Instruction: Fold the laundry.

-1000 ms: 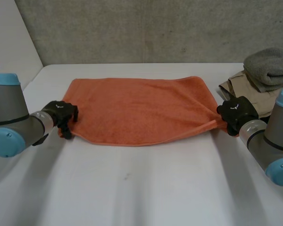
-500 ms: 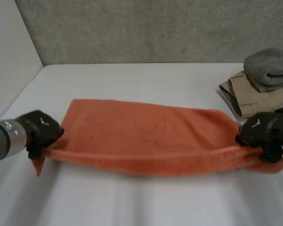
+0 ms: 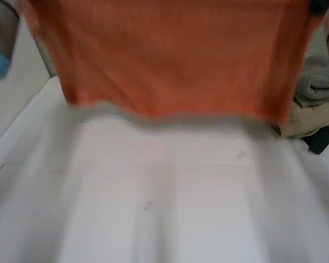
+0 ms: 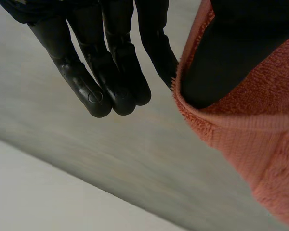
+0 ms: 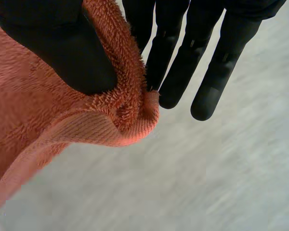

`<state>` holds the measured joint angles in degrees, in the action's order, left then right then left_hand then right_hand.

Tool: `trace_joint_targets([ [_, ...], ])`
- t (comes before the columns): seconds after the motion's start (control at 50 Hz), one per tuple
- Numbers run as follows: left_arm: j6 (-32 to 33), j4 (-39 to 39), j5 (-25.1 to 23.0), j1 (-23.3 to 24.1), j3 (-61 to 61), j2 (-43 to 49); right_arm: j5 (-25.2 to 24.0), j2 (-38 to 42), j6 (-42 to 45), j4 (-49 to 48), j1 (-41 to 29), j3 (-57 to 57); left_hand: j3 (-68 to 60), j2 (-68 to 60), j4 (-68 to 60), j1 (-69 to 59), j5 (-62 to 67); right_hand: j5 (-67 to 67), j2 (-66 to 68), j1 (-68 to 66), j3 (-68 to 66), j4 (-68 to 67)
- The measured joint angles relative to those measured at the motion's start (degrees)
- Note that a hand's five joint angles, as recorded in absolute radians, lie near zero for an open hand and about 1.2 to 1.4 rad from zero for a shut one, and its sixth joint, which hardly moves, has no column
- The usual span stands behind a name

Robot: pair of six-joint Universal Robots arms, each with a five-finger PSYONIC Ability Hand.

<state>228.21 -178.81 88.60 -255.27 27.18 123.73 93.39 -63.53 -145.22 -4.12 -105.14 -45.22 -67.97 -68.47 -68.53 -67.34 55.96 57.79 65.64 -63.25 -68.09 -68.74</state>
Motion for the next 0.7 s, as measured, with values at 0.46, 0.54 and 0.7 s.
trace_joint_targets([
  [0.46, -5.6, -12.0, -3.6, -5.4, 32.9, 3.3, -7.7, 6.9, -0.3, -8.5, -3.4, -20.5, -0.1, -0.1, -0.2, 0.0, 0.0, 0.0, 0.0, 0.0, 0.0, 0.0],
  [0.54, -3.3, -13.5, -4.3, -6.2, 37.9, 7.2, -7.9, 11.1, 1.3, -6.0, -3.4, -22.4, -0.1, -0.1, -0.2, 0.0, 0.0, 0.0, 0.0, 0.0, 0.0, 0.0],
  [0.7, 5.1, -13.2, -4.9, -8.5, 42.6, 12.3, -7.7, 15.2, 3.8, -1.0, -2.6, -24.7, 0.1, 0.3, 0.2, 0.2, 0.0, 0.0, 0.0, 0.0, 0.0, 0.0],
])
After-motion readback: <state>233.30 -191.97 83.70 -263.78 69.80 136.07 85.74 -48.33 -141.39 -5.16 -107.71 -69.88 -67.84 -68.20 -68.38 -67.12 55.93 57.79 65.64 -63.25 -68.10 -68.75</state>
